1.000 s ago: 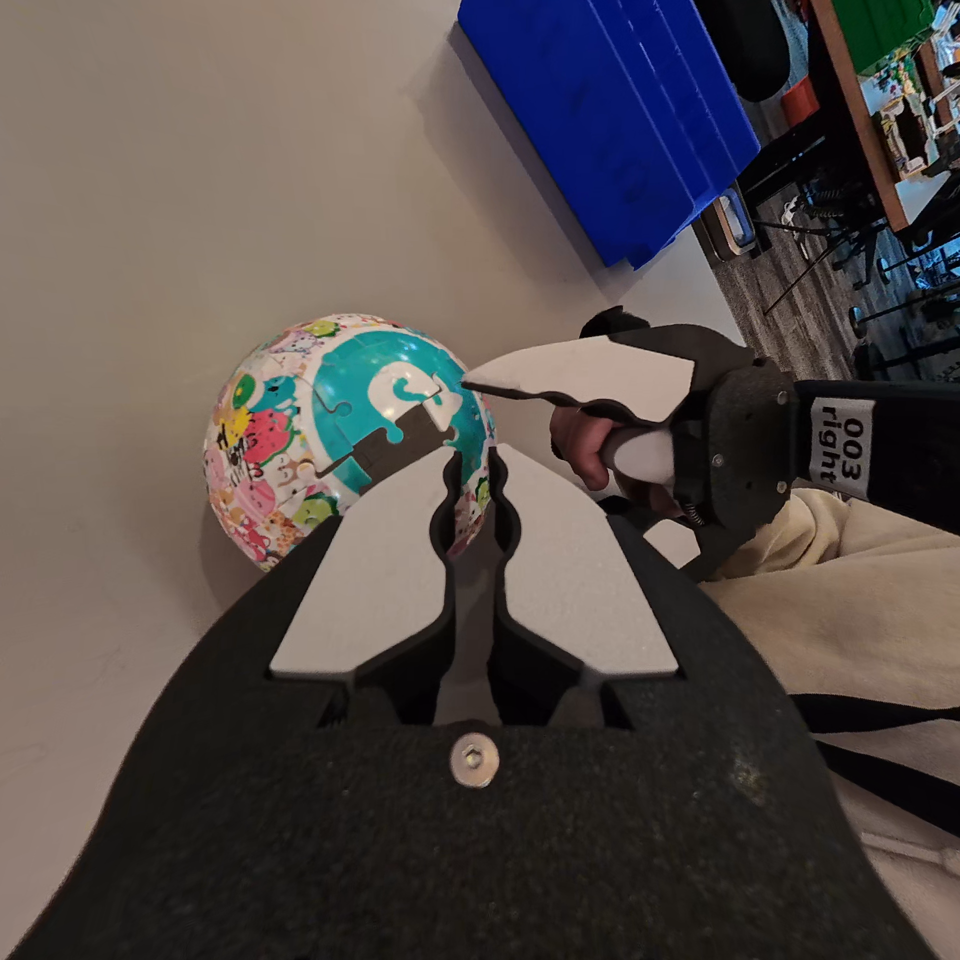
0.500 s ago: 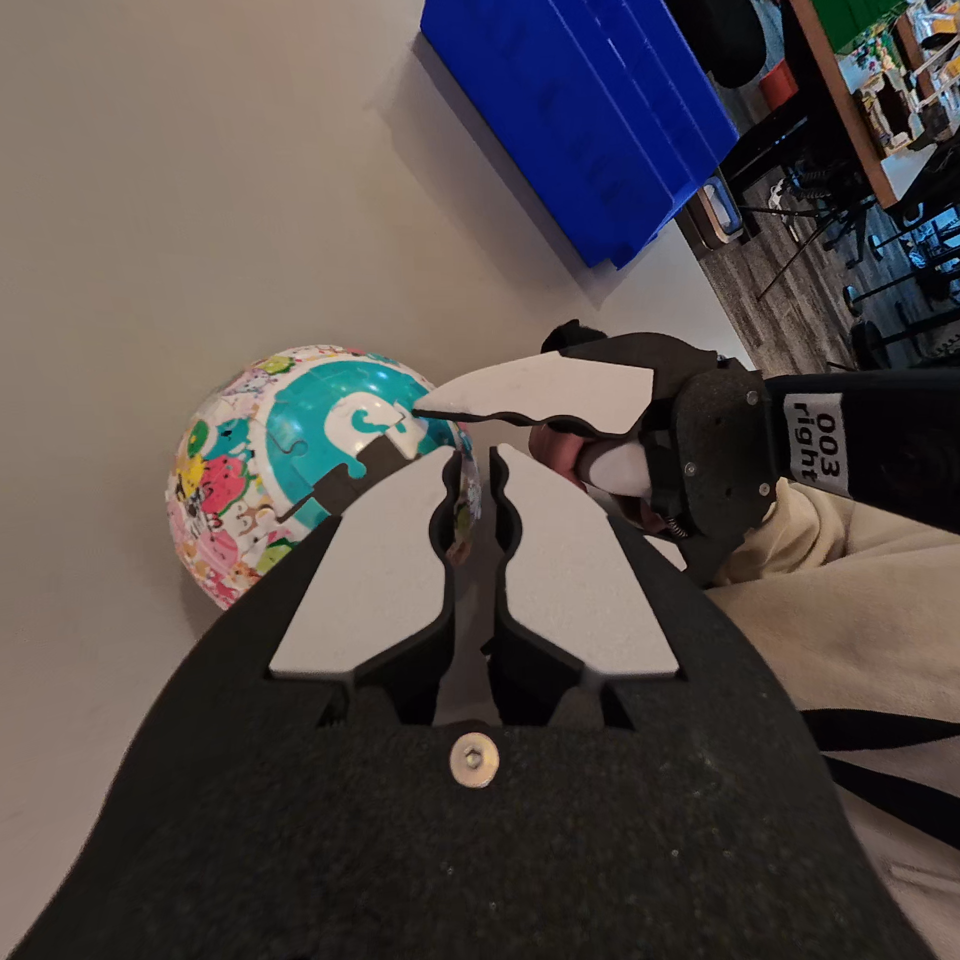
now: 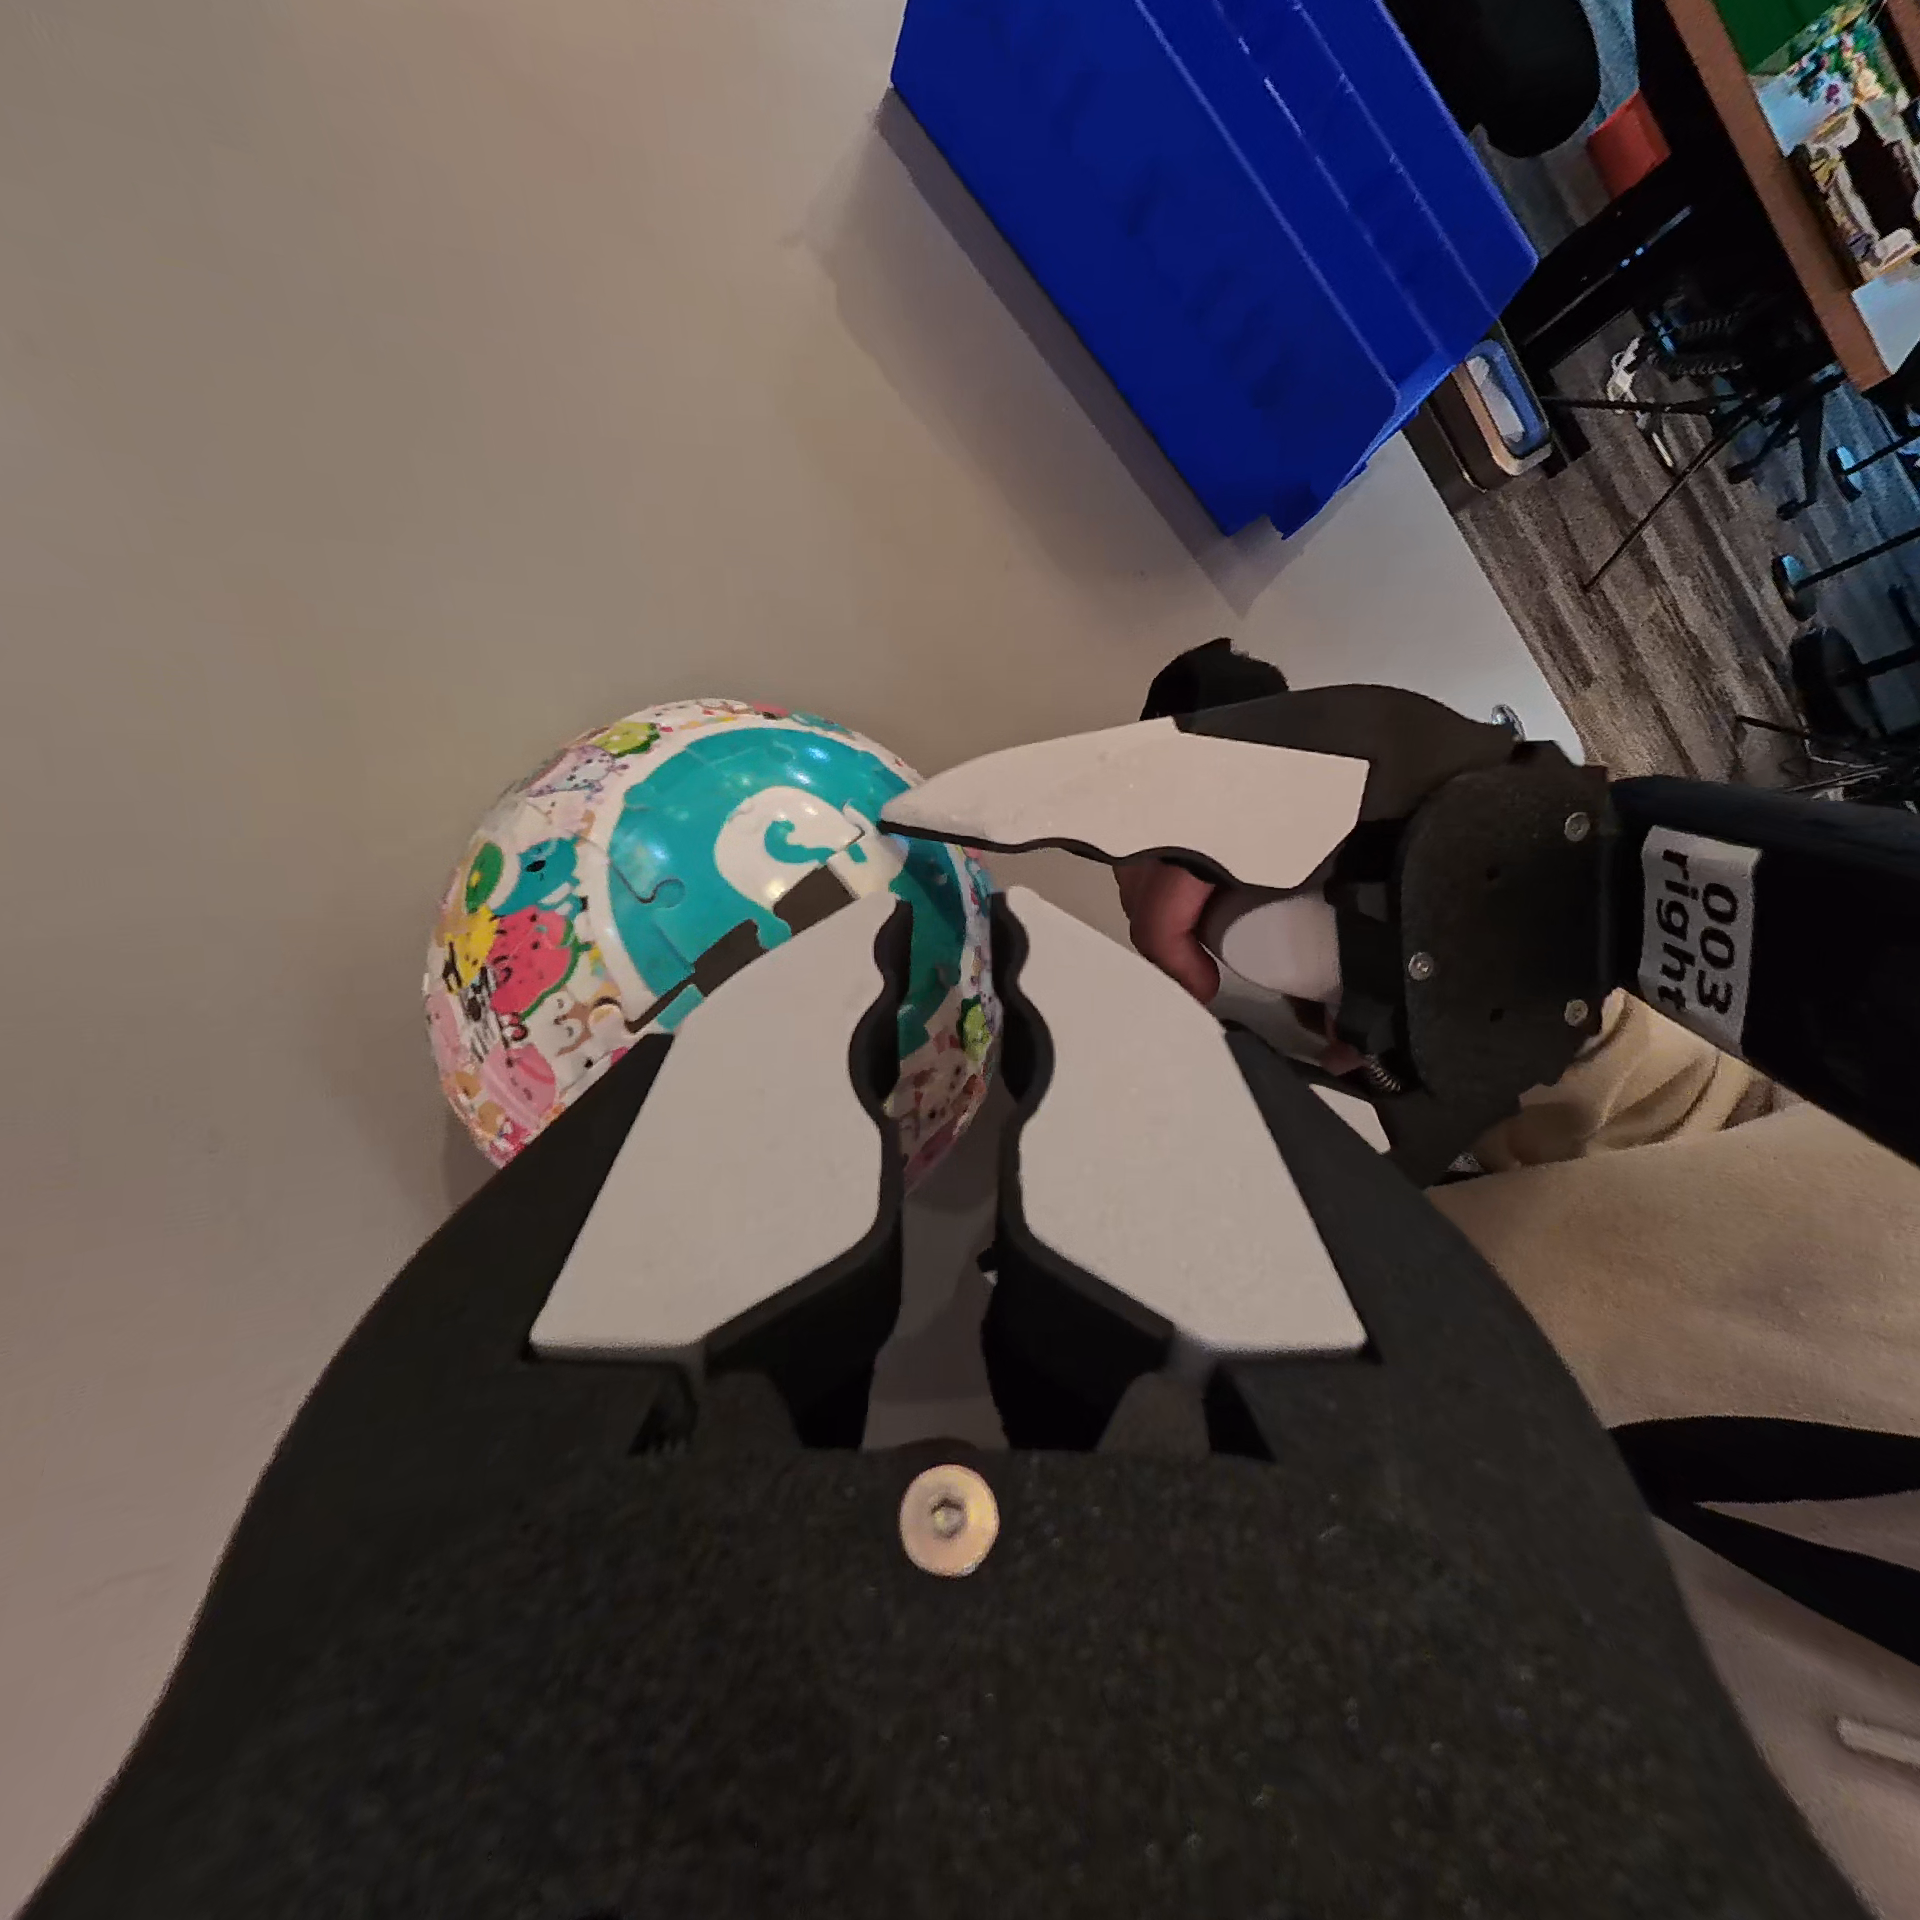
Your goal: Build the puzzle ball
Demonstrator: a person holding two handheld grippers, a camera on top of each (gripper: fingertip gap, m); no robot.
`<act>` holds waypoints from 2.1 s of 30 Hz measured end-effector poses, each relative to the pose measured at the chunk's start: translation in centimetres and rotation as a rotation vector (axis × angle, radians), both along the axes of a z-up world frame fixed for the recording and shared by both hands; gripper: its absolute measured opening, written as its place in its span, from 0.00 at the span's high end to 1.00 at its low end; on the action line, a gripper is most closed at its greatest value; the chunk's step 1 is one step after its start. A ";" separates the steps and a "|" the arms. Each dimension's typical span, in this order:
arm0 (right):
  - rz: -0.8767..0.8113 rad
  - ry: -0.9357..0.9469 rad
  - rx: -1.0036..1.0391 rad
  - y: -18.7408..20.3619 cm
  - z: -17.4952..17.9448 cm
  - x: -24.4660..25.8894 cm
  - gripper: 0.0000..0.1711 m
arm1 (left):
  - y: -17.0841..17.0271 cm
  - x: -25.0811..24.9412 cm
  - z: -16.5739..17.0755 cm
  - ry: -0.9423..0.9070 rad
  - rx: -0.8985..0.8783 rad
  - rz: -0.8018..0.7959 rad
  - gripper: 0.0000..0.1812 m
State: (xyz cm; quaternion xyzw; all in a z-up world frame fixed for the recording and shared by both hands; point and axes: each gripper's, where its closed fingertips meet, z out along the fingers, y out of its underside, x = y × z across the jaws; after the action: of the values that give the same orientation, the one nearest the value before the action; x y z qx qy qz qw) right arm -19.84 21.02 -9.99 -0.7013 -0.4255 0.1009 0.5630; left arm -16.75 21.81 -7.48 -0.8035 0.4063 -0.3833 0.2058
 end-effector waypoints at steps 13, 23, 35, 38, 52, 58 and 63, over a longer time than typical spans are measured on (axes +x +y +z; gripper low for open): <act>0.010 0.066 -0.013 -0.1 0.3 0.0 0.44 | -0.1 -0.4 -1.5 0.070 0.015 -0.008 0.93; 0.019 0.125 0.025 -0.7 1.7 0.6 0.47 | -0.8 -0.1 -0.5 -0.049 -0.104 -0.029 0.99; 0.058 0.097 0.058 -0.9 2.7 -1.0 0.51 | -0.4 -2.9 2.2 -0.313 -0.485 -0.076 0.99; 0.116 0.255 -0.024 -1.4 4.4 -1.2 0.69 | -0.3 -3.6 3.1 -0.349 -0.457 -0.114 0.99; 0.182 1.038 -0.502 -2.1 8.7 -3.6 1.00 | -2.8 -5.6 7.7 -0.892 -0.393 -0.103 0.99; 0.145 0.989 -0.557 -2.8 7.9 -4.5 1.00 | -3.8 -6.9 7.1 -0.948 -0.422 -0.085 1.00; 0.130 1.008 -0.540 -2.8 8.4 -5.1 0.96 | -3.3 -7.9 7.0 -0.991 -0.429 -0.052 0.99</act>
State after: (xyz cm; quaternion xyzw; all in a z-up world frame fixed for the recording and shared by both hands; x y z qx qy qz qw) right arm -24.98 18.25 -1.63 -0.6578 -0.1063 0.5622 0.4899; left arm -24.67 18.55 -0.50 -0.5402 0.1929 -0.7956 0.1947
